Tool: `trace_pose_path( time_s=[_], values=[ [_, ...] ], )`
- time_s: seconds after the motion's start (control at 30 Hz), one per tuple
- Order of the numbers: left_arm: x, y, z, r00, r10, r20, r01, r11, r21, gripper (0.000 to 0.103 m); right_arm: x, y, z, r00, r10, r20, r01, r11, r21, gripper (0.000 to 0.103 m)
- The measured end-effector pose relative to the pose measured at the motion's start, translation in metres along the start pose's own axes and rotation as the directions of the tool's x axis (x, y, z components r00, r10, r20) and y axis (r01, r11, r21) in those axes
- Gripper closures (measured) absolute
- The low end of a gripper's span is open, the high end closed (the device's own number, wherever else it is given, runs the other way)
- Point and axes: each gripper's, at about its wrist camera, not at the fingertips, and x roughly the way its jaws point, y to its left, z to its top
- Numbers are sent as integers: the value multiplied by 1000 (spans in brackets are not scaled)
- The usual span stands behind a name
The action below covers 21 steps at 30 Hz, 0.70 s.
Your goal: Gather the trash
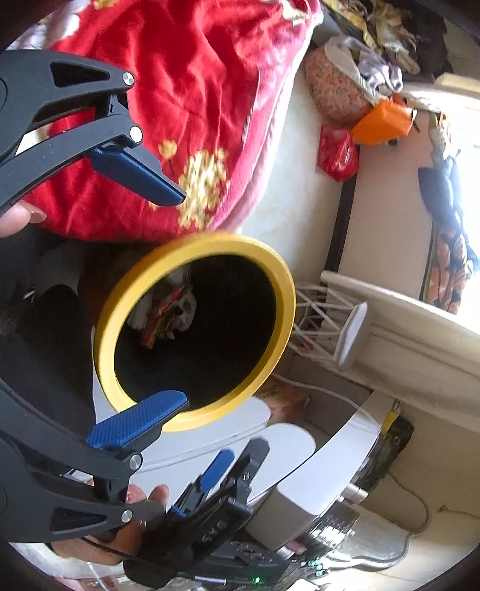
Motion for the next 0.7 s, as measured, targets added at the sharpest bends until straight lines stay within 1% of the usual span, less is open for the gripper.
trace_pose_path(
  time_s=[0.07,0.17,0.4,0.6,0.7],
  values=[
    [-9,6,-2,1000,20,15,-20,1000,-16,11,-5,6,-2,1000,5,10,-4,1000,-6,12],
    [-25,17,-5,997,61,46,-59,997,-47,11,-10,13,-5,1000,10,13,-10,1000,-22,9],
    [-54,40,-16,989,121,85,-111,987,-113,11,-24,41,-22,999,13,31,-10,994,-113,7],
    [-77,56,-29,976,182,116,-164,975,-151,11,-43,67,-43,996,17,91,3,976,-216,7],
    [-88,58,-38,965,220,139,-200,969,-148,11,-56,83,-56,990,30,137,8,963,-270,7]
  ],
)
